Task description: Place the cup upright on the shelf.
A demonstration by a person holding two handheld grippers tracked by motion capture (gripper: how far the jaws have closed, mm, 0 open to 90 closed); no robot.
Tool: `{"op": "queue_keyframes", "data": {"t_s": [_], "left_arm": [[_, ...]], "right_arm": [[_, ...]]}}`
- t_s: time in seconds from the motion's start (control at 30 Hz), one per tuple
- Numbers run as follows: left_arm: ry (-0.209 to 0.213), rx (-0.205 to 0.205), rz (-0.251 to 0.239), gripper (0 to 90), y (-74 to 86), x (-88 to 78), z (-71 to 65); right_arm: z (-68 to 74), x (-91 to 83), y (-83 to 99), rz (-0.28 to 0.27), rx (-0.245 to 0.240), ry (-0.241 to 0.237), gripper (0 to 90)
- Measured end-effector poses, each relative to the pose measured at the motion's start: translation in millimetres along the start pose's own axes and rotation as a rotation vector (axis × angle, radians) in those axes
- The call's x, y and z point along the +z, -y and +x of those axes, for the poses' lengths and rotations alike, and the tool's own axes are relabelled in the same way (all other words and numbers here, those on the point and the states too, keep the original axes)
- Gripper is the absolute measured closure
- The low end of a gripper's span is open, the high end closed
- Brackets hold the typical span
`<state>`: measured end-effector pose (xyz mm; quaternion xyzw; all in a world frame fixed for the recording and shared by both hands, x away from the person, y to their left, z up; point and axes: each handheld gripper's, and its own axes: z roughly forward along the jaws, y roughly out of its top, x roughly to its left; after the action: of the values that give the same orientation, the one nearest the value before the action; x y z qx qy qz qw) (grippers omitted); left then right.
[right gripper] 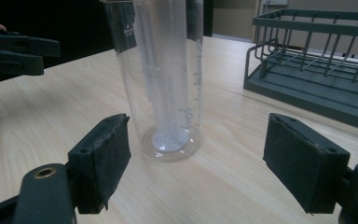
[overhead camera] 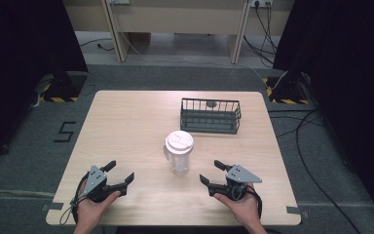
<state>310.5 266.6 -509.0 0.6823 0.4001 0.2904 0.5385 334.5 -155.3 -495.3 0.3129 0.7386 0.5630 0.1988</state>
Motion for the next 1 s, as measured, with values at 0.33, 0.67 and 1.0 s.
{"op": "queue_keyframes", "data": {"t_s": [0.33,0.67,1.0], "left_arm": [[0.001,0.004,-0.002,14.5,-0.3,0.7,-0.1],[0.022,0.004,0.0,14.5,-0.2,2.3,-3.3],[0.023,0.002,-0.005,14.5,-0.7,1.5,-3.1]], "right_arm": [[2.0,30.7,-7.2,0.026,-0.006,-0.034,22.4],[5.8,67.0,-13.5,0.028,-0.03,-0.065,22.0],[13.4,93.8,-18.4,0.027,-0.041,-0.07,15.5]]}}
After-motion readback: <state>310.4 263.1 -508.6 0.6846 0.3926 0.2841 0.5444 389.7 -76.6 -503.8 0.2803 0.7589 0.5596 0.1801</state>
